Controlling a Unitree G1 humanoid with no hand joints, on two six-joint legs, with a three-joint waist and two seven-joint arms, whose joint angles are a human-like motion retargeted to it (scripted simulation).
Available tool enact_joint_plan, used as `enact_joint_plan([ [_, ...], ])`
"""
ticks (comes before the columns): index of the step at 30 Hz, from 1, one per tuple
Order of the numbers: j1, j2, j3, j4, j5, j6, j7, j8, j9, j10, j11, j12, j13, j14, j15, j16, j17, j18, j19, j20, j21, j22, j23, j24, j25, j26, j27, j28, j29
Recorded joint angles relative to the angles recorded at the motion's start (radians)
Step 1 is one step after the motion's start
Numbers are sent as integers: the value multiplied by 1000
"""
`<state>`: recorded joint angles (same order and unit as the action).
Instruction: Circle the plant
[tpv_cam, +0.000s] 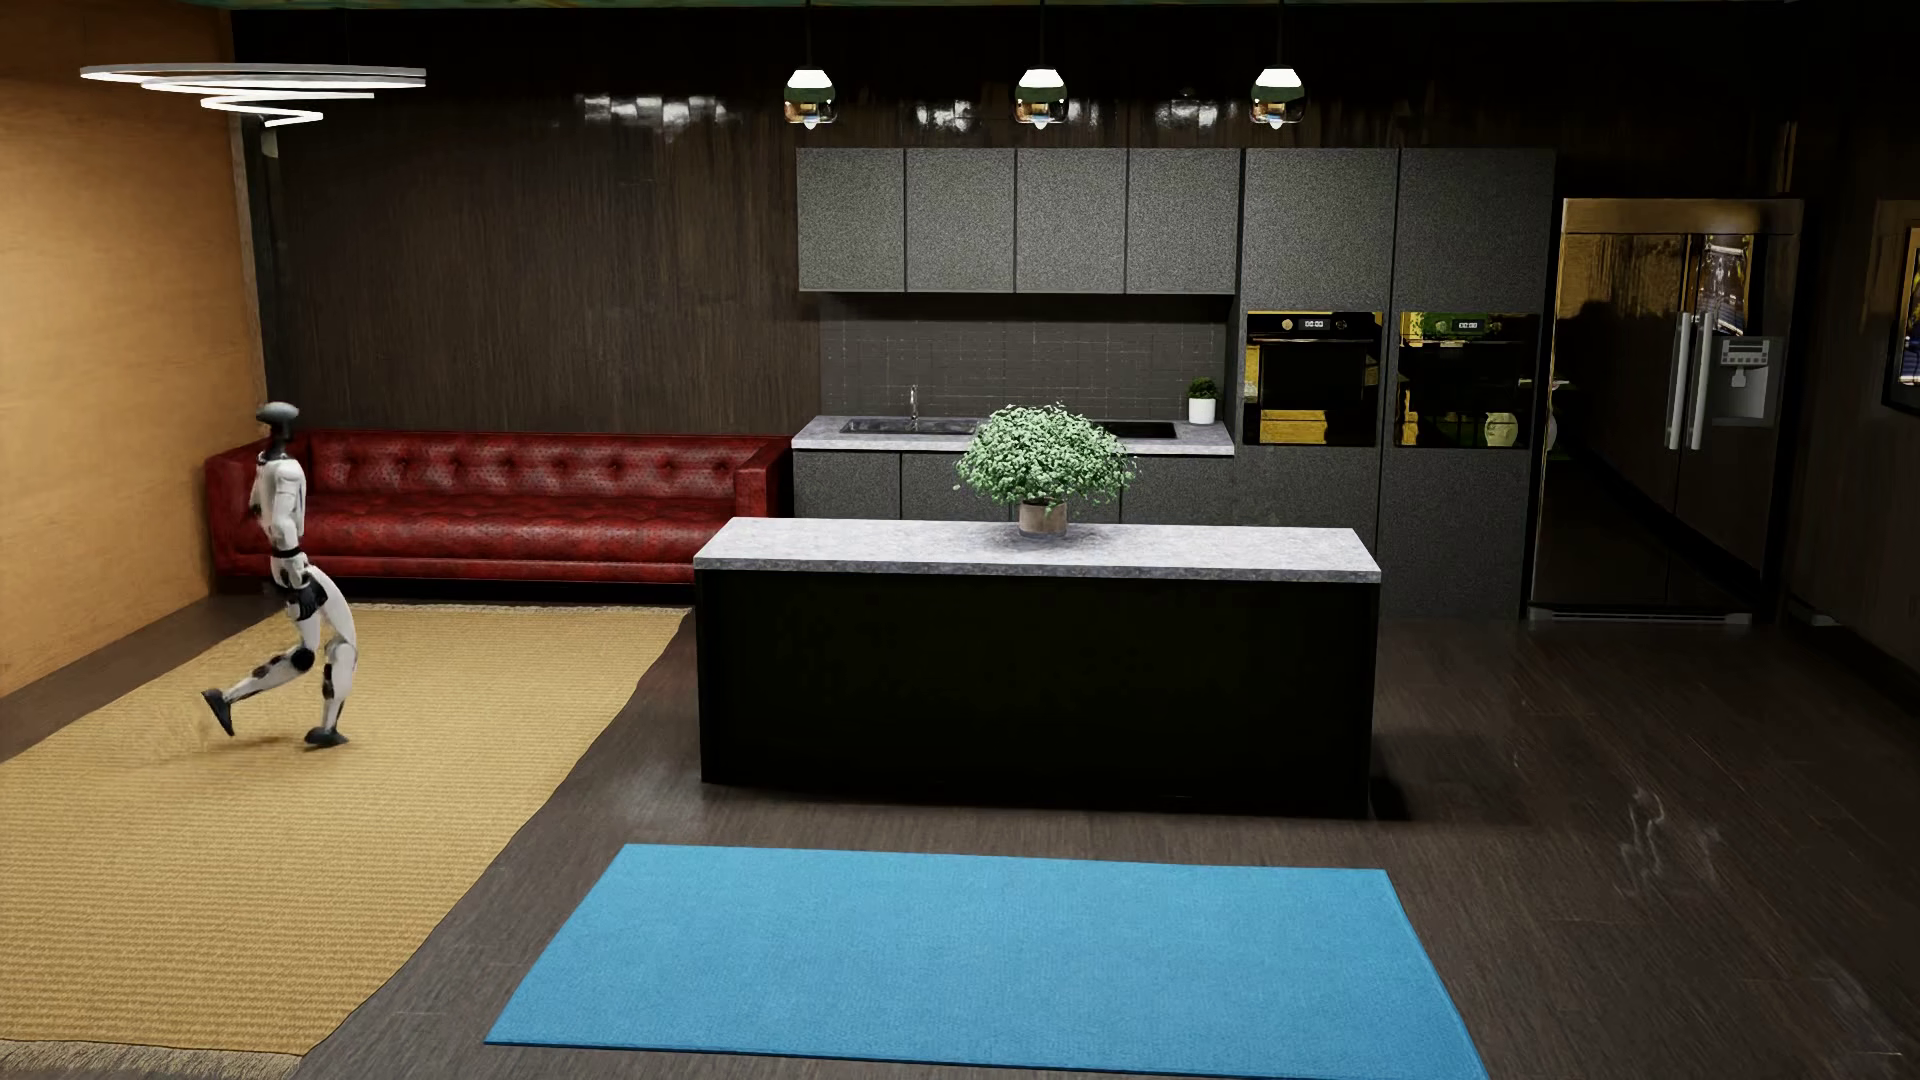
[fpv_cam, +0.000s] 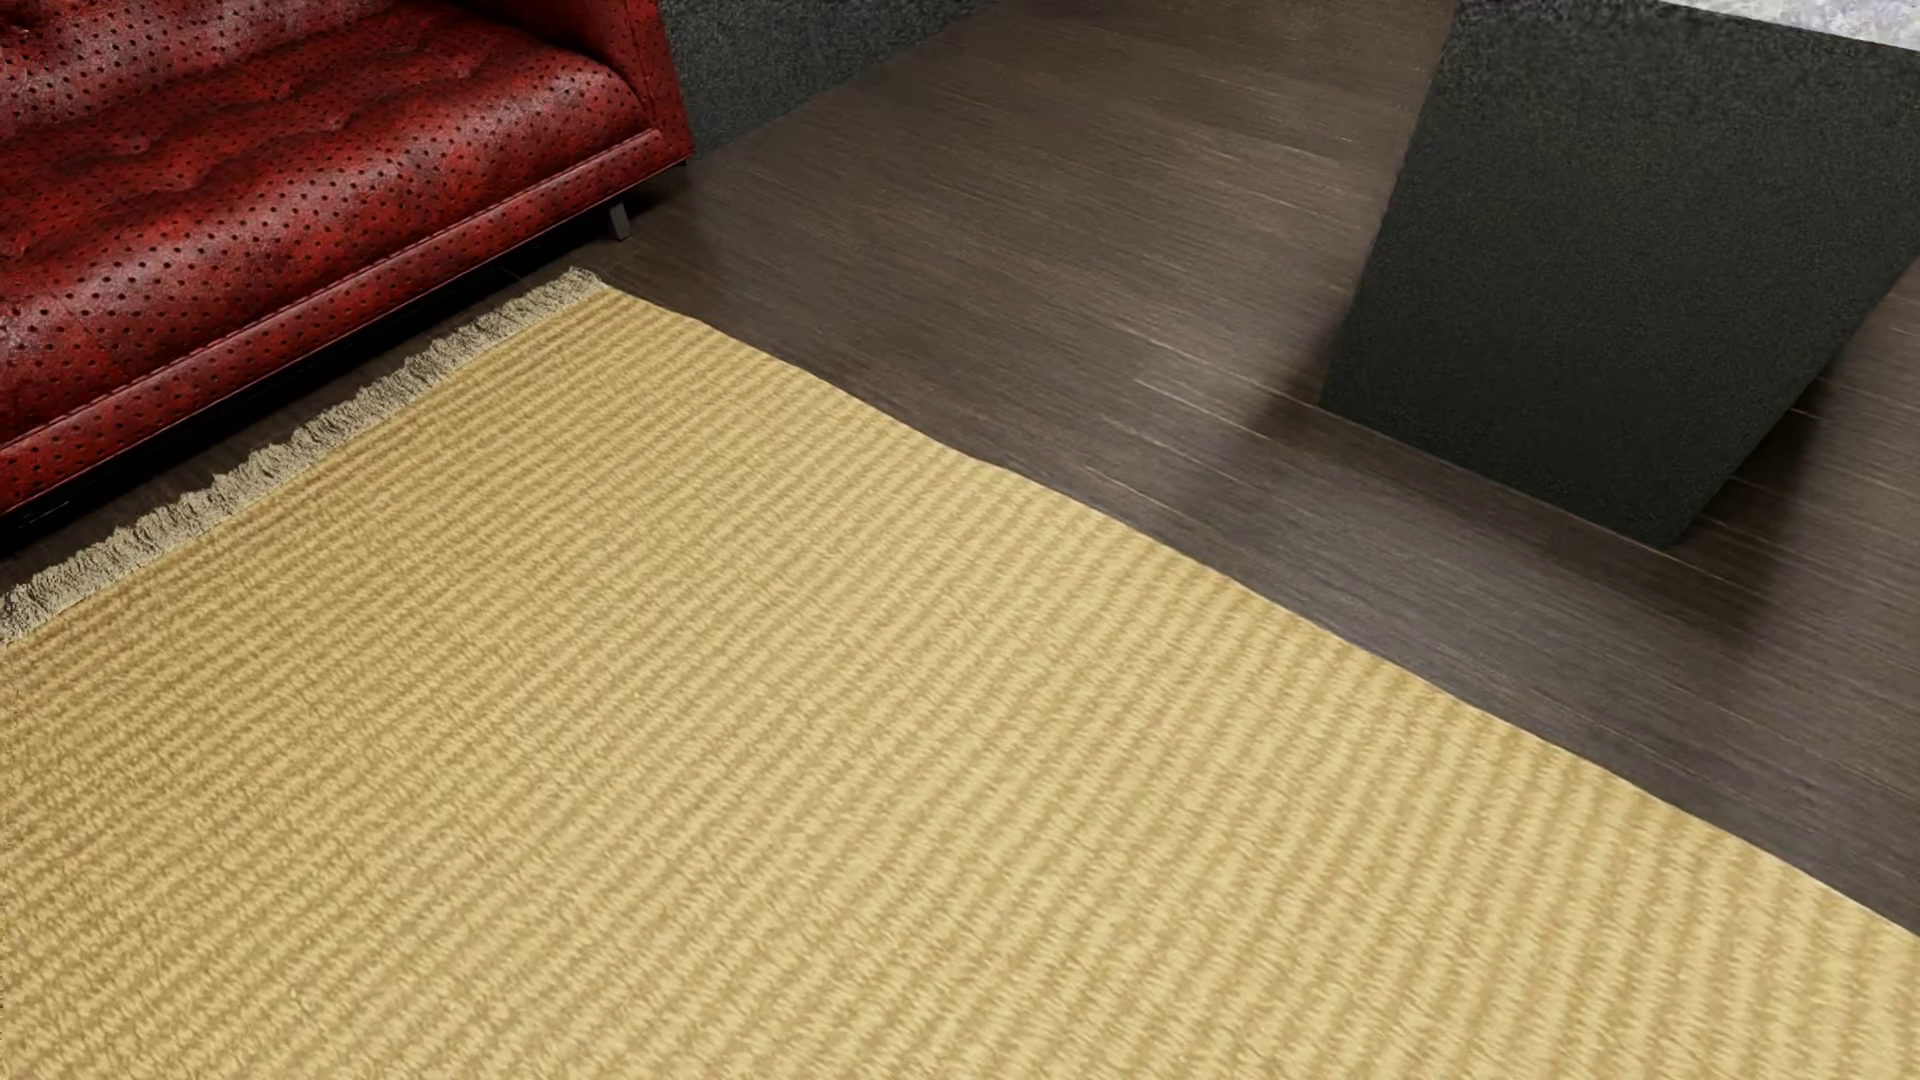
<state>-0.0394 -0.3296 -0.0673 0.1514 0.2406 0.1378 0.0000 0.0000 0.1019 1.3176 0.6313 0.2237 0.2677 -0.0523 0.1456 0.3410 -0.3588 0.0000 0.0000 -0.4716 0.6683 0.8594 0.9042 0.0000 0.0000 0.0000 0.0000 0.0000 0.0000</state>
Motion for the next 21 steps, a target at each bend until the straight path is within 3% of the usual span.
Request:
enact_joint_plan([
  [1,-91,105,57,-11,-9,-20,0,0,12,49,-41,9,-34,-109,-77,0,1,0,0,-16,-6,9,2,0,0,0,0,0,0],
  [3,-250,287,180,-28,-29,-58,0,0,13,-79,-126,44,-87,-200,-236,6,-17,0,0,-17,-28,10,-55,0,0,0,0,0,0],
  [7,-392,570,295,-21,-73,-84,0,0,-21,-728,-230,94,-203,-49,-520,12,-54,0,0,-7,-113,35,-139,0,0,0,0,0,0],
  [9,-425,631,325,-22,-90,-92,0,0,-39,-808,-209,97,-227,-48,-490,10,-64,0,0,-13,-144,67,-164,0,0,0,0,0,0],
  [11,-421,677,357,-62,-144,-116,0,0,-44,-662,-76,106,-181,-41,-329,10,-48,0,0,-29,-176,108,-181,0,0,0,0,0,0],
  [13,-383,552,342,-120,-202,-151,0,0,-52,-526,300,112,-125,-69,-55,-3,2,0,0,-7,-189,157,-117,0,0,0,0,0,0],
  [15,-225,315,269,-153,-216,-157,0,0,-23,-567,705,90,-107,-144,-51,-4,16,0,0,-14,-112,149,-83,0,0,0,0,0,0],
  [16,-143,204,208,-143,-200,-140,0,0,-17,-614,730,75,-100,-153,-36,2,21,0,0,-25,-61,129,-63,0,0,0,0,0,0],
  [19,85,-1,56,-128,-165,-98,0,0,4,-756,228,18,-34,-178,171,23,21,0,0,-12,-35,23,5,0,0,0,0,0,0],
  [20,146,-33,29,-128,-163,-92,0,0,-1,-787,23,7,-14,-193,130,34,13,0,0,11,-26,-34,14,0,0,0,0,0,0],
  [21,189,-53,6,-121,-156,-87,0,0,-10,-795,-118,-4,-1,-214,-73,43,6,0,0,45,-5,-76,24,0,0,0,0,0,0],
])
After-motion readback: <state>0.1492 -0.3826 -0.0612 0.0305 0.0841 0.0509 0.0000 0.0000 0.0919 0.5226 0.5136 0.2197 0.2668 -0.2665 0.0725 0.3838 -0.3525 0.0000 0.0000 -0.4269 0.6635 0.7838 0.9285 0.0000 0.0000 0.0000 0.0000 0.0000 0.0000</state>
